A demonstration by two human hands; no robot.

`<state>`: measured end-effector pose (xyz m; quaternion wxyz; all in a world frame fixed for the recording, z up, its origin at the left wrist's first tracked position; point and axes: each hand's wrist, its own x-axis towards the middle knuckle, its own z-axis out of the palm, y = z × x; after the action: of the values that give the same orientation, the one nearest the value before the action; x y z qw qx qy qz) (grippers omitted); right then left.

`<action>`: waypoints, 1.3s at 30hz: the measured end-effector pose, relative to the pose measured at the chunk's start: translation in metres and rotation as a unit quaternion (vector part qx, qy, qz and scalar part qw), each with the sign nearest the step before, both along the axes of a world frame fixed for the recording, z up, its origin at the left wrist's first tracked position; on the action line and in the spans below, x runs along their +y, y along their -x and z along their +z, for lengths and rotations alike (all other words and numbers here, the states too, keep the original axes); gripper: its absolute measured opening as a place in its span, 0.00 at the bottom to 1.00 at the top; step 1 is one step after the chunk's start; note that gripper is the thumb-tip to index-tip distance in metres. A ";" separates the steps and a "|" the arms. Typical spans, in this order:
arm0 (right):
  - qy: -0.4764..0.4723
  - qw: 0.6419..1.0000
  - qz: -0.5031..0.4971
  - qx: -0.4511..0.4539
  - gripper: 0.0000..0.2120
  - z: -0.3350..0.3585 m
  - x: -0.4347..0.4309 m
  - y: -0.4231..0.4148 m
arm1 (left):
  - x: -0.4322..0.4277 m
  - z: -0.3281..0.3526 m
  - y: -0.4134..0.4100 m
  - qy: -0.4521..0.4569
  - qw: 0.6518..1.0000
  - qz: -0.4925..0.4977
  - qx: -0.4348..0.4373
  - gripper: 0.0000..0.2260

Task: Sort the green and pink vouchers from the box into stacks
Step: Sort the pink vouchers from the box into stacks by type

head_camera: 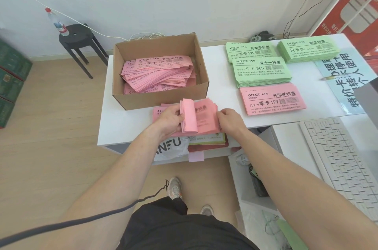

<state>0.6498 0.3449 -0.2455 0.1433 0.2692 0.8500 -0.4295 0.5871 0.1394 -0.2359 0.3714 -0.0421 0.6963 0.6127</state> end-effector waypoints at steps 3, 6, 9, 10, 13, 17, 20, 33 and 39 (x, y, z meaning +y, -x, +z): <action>0.003 1.000 -0.004 -0.005 0.14 0.000 0.000 0.000 | 0.002 0.004 -0.002 -0.013 1.000 0.002 -0.004 0.18; 0.006 1.000 -0.006 -0.009 0.15 0.000 0.000 0.001 | 0.002 0.003 -0.002 -0.012 1.000 -0.002 -0.004 0.18; 0.001 1.000 -0.005 -0.009 0.15 -0.001 0.000 0.000 | 0.001 0.001 -0.002 0.002 1.000 -0.007 -0.004 0.18; 0.001 1.000 -0.005 -0.009 0.15 -0.001 0.000 0.001 | 0.001 0.001 -0.001 0.005 1.000 -0.009 -0.004 0.18; 0.004 1.000 -0.002 -0.012 0.16 0.000 0.000 0.001 | 0.001 0.003 -0.003 0.008 1.000 -0.012 -0.004 0.17; 0.003 1.000 0.000 -0.013 0.17 0.001 -0.001 0.001 | 0.003 0.006 -0.004 0.002 1.000 -0.008 -0.007 0.18; 0.005 1.000 -0.003 -0.013 0.16 0.002 -0.001 0.000 | 0.004 0.005 -0.003 0.007 1.000 -0.009 -0.008 0.19; 0.036 0.999 -0.015 -0.016 0.22 0.005 -0.001 -0.002 | 0.006 0.005 -0.005 0.024 0.998 -0.042 -0.036 0.25; 0.078 0.995 -0.065 -0.008 0.27 0.002 -0.003 0.002 | 0.004 0.009 -0.005 0.024 0.996 -0.075 -0.037 0.28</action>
<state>0.6478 0.3421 -0.2438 0.1427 0.3152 0.7937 -0.5003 0.5918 0.1435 -0.2266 0.4405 -0.0211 0.6982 0.5640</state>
